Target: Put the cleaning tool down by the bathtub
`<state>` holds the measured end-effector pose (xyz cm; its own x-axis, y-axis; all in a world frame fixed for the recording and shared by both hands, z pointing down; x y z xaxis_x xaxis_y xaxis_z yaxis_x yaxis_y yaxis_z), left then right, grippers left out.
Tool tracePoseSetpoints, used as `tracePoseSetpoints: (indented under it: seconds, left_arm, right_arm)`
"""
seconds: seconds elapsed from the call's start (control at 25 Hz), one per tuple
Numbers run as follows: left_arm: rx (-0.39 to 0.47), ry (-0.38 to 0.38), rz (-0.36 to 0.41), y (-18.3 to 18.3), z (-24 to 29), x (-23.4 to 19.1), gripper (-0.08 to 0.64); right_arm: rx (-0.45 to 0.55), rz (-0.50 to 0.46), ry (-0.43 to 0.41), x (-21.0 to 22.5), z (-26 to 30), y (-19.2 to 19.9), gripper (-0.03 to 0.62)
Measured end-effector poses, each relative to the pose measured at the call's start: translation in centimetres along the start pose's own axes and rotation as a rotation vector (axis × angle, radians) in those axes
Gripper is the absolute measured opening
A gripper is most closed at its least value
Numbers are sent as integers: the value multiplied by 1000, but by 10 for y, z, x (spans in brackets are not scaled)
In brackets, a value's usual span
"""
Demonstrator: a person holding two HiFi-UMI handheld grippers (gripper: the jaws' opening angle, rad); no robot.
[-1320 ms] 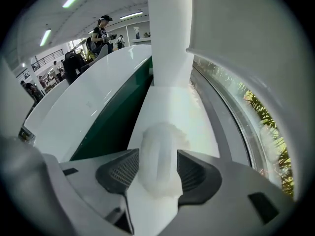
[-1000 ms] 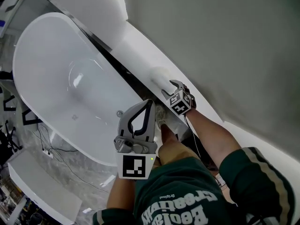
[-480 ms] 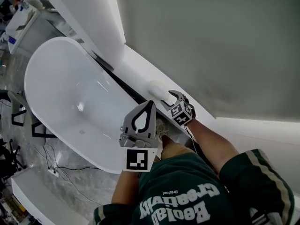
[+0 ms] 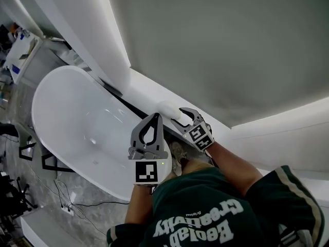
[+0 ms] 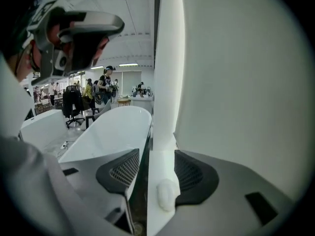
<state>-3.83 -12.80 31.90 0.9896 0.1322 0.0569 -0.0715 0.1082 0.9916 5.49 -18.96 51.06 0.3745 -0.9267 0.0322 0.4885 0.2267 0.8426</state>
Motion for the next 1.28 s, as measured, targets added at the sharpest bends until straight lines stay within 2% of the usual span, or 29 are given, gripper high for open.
tracePoseSetpoints:
  seconds: [0.36, 0.48, 0.68, 0.8, 1.08, 1.28]
  left_arm:
    - [40, 56, 63, -23, 0, 14, 8]
    - [51, 76, 53, -32, -1, 19, 8]
    - [59, 104, 31, -46, -4, 25, 8]
    - [67, 106, 34, -53, -5, 25, 8]
    - [90, 116, 53, -60, -2, 27, 8]
    - [105, 125, 65, -65, 4, 29, 8]
  right_arm:
    - [247, -18, -21, -19, -62, -77, 227]
    - [329, -46, -31, -27, -87, -108, 225]
    - [472, -59, -8, -29, -124, -143, 132]
    - [504, -88, 0, -29, -137, -153, 103]
    - [547, -66, 17, -32, -154, -163, 37]
    - [554, -93, 10, -32, -160, -168, 17]
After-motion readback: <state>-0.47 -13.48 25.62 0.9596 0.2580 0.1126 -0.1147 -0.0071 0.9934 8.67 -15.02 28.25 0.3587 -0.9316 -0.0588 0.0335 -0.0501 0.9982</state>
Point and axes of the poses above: the fingertips, and each gripper's own axes: z forward along the fingers, x to its right, y out of its underside, the point moved 4 cm from there along -z, backward along the fingers, and after that the axes turned 8 degrees about -y, right-handed, at the moved point
